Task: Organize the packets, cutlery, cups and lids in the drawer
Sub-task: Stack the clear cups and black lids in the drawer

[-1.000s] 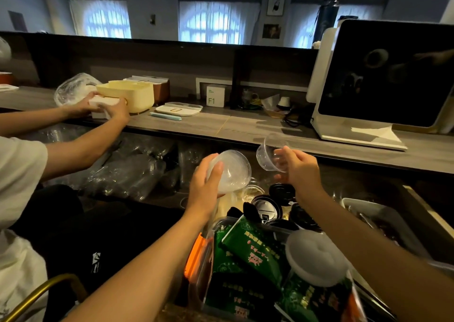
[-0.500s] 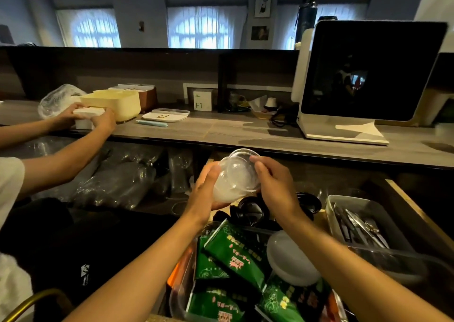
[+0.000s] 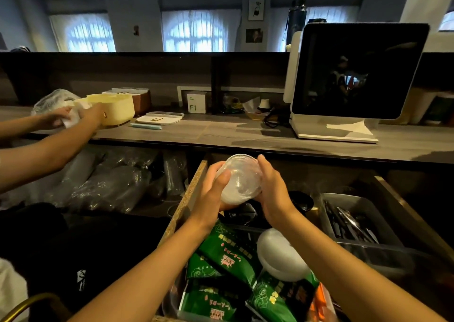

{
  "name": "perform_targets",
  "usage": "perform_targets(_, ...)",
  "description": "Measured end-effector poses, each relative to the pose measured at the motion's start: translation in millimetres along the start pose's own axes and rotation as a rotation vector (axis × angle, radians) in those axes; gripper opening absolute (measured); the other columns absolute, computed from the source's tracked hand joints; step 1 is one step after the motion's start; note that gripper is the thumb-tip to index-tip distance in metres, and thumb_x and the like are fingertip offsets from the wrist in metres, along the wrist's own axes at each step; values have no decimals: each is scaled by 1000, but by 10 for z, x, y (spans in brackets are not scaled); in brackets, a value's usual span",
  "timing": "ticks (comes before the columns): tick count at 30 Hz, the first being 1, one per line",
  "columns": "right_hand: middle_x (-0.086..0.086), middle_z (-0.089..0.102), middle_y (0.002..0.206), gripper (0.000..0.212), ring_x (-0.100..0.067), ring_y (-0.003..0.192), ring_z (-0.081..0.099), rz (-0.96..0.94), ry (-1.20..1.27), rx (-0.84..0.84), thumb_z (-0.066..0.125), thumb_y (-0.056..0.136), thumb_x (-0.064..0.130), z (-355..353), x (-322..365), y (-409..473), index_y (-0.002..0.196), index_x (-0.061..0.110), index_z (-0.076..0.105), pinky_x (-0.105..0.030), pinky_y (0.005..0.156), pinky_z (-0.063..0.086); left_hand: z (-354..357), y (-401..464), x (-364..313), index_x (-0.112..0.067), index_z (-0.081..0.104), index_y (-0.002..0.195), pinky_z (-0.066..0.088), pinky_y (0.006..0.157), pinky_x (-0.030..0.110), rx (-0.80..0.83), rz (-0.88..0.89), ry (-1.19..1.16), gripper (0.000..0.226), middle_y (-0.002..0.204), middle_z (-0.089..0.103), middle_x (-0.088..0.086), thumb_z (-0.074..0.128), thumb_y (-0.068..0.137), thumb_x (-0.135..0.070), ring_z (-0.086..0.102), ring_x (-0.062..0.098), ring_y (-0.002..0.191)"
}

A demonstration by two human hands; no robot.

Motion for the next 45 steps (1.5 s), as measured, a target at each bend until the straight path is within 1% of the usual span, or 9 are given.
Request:
perform_targets(5, -14, 72, 108, 63, -31, 103, 69, 163, 136, 33, 47, 89, 66, 24, -96, -16, 116, 13, 67, -47, 89, 55, 83, -43, -59, -29, 55, 132, 59, 85, 55, 79, 40, -88, 62, 129, 63, 4, 56, 78, -62, 65, 27, 116)
perform_targets(13, -6, 75, 93, 38, -25, 91, 72, 72, 12, -72, 47, 97, 49, -68, -22, -26, 101, 20, 71, -38, 80, 56, 108, -106, -133, -24, 53, 135, 59, 84, 55, 104, 81, -81, 48, 130, 63, 7, 49, 92, -45, 64, 31, 117)
perform_targets(21, -6, 74, 97, 40, -21, 89, 71, -75, -108, -122, 48, 98, 48, -159, 361, -109, 103, 17, 72, -33, 77, 58, 236, -159, -385, -47, 54, 131, 60, 87, 44, 170, 68, 53, 47, 126, 64, -11, 48, 86, -60, 65, 16, 115)
perform_targets(26, 1, 72, 98, 41, -15, 91, 68, -201, -233, -130, 50, 90, 55, -269, 624, -400, 104, 22, 72, -33, 80, 56, 471, -318, -583, -43, 59, 117, 61, 82, 39, 169, 39, 0, 24, 106, 68, -13, 46, 100, -54, 69, 10, 99)
perform_targets(29, 0, 72, 98, 49, -17, 93, 68, -182, -215, -155, 47, 86, 61, -447, 711, -635, 102, 22, 71, -38, 84, 55, 743, -457, -665, -43, 61, 110, 57, 85, 34, 174, 55, 50, 36, 98, 72, -20, 33, 93, -56, 70, 6, 95)
perform_targets(36, -8, 64, 73, 42, -24, 70, 63, 106, -278, -458, 53, 94, 50, -1267, 811, -1143, 74, 16, 63, -42, 73, 54, 1451, -707, -613, -40, 66, 115, 62, 80, 50, 272, -109, 108, 38, 110, 74, -4, 41, 95, -61, 73, 17, 97)
perform_targets(38, -2, 62, 81, 40, -17, 74, 59, 244, -235, -510, 52, 92, 57, -1503, 694, -1251, 81, 20, 58, -34, 72, 50, 1687, -835, -558, -46, 64, 111, 63, 75, 41, 376, -199, 134, 32, 106, 73, -9, 39, 97, -61, 73, 13, 92)
perform_targets(42, -9, 61, 108, 48, -27, 98, 58, 453, -124, -555, 59, 86, 61, -1914, 402, -1539, 108, 18, 61, -48, 93, 50, 2018, -1007, -331, -39, 61, 114, 62, 75, 37, 443, -344, 237, 36, 105, 70, -7, 39, 97, -63, 71, 15, 91)
perform_targets(45, -7, 58, 115, 44, -27, 99, 56, 564, -124, -500, 61, 87, 57, -2148, 195, -1679, 115, 23, 57, -45, 77, 53, 2201, -1055, -71, -25, 56, 126, 63, 76, 37, 446, -441, 258, 42, 113, 64, 2, 44, 101, -56, 67, 19, 95)
Point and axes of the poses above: each hand's wrist, its own y-axis towards the middle knuckle, its own z-axis out of the palm, x = y × z, the point moved 9 cm from there along y, towards the middle knuckle
